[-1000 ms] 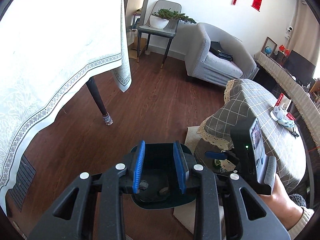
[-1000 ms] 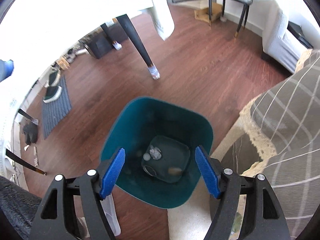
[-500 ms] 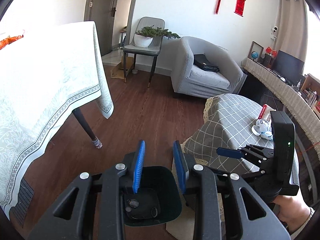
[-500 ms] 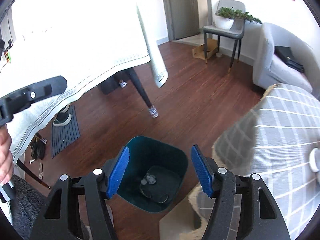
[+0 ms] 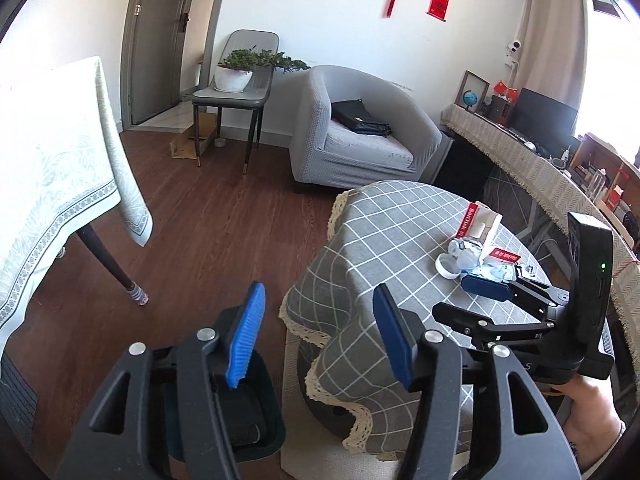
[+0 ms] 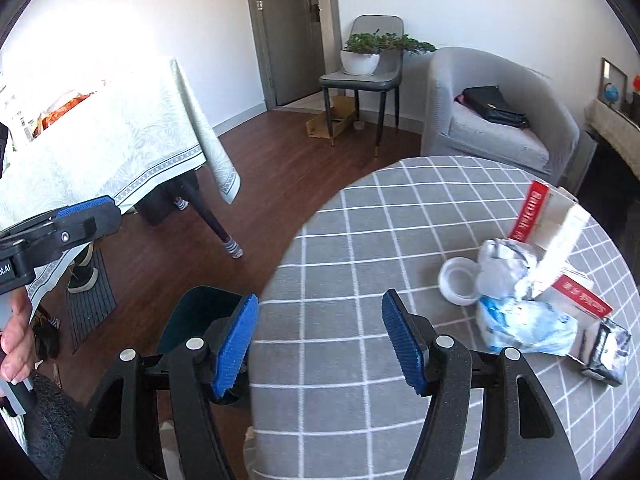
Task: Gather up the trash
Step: 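Move both open tools back over the table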
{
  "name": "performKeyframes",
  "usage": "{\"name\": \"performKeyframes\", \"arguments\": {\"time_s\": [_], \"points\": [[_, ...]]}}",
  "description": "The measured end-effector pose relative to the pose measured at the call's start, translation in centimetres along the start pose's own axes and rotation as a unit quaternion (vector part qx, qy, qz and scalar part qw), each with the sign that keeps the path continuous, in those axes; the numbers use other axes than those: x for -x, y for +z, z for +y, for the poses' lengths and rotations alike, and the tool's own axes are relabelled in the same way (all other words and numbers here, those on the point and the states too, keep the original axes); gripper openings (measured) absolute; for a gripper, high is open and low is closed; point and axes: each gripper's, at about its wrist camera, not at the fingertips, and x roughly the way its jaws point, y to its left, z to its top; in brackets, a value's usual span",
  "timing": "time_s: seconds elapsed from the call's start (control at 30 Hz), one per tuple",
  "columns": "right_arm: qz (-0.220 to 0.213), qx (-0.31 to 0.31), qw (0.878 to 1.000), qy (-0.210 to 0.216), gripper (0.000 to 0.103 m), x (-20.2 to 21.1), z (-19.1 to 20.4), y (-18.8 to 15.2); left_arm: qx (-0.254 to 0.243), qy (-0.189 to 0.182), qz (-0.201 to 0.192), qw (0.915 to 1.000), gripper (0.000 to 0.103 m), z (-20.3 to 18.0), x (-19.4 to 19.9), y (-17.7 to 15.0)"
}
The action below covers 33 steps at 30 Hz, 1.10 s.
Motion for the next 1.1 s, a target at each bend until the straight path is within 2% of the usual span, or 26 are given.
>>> {"name": "performKeyframes", "arguments": {"time_s": [0.2,0.4,0.63,0.83,0.97,1.1], "points": [[-0.010,-0.030,0.999,-0.036,0.077,2.4,-4.6,-1.3,-0.018,-0.028,0.014,0.9993,0.068,-5.1,-2.7,0.1],[-0.014,-0.061,0.995,-0.076,0.082,4.9,-9.9,-3.4,-0.033,-0.050,0.025,0.9979,0.077,-10.1,-5.1,0.1],[-0.020,-0.085,0.990,-0.112,0.091,7.5,-15.4,-5.7,-0.046,-0.053,0.046,0.9965,0.086,-15.0,-8.4,-0.6],[-0.025,-0.115,0.986,-0.117,0.093,8.5,-19.6,-7.2,-0.033,-0.053,0.060,0.9963,0.092,-18.2,-11.2,-0.7],[-0.031,-0.129,0.986,-0.105,0.094,8.9,-21.1,-7.7,-0.024,-0.037,0.079,0.9959,0.093,-20.0,-13.4,-0.9],[-0.033,-0.131,0.985,-0.102,0.094,9.3,-22.0,-7.9,-0.023,-0.029,0.077,0.9963,0.094,-20.9,-14.6,-0.9]]}}
